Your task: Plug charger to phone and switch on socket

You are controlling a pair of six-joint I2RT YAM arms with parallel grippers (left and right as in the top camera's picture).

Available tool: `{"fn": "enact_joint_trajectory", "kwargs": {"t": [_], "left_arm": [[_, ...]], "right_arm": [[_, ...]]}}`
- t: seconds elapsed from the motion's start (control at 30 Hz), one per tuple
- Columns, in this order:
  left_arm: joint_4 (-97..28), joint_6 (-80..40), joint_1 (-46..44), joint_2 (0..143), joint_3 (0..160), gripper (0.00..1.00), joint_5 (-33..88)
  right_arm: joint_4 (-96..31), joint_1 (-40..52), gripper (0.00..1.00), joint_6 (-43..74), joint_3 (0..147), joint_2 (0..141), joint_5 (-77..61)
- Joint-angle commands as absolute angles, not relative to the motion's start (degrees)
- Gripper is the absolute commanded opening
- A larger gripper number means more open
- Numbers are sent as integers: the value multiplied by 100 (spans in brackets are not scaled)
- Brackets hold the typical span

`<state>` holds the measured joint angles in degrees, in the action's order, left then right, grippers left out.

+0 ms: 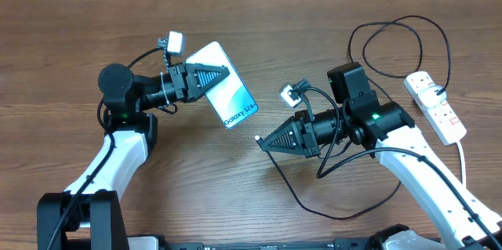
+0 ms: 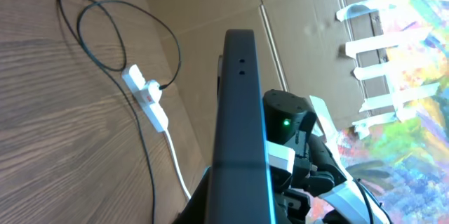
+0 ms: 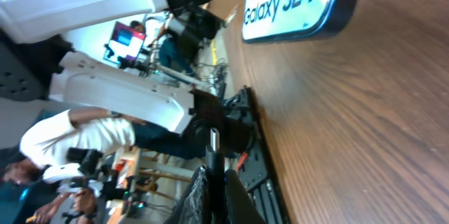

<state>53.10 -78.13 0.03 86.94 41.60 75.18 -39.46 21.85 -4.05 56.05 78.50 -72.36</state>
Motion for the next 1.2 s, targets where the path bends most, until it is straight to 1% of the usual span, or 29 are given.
{"fn": "enact_joint_trajectory", "kwargs": {"t": [0.0, 0.37, 0.7, 1.17], "left_arm": [[5408, -8044, -3, 8689, 4303, 4, 7502], [5411, -8073, -239, 8689, 4303, 4, 7662], [5408, -7959, -274, 8689, 4300, 4, 7797], [5404, -7675, -185, 8689, 4300, 4, 7736]], "right_arm": [[-3924, 2213, 4, -403, 5581, 8042, -7555], [-3459, 2211, 4, -401, 5583, 8471, -7605], [-2593, 2211, 4, 478, 5586, 8471, -7618], [-3006, 2211, 4, 473, 5586, 8471, -7618]]}}
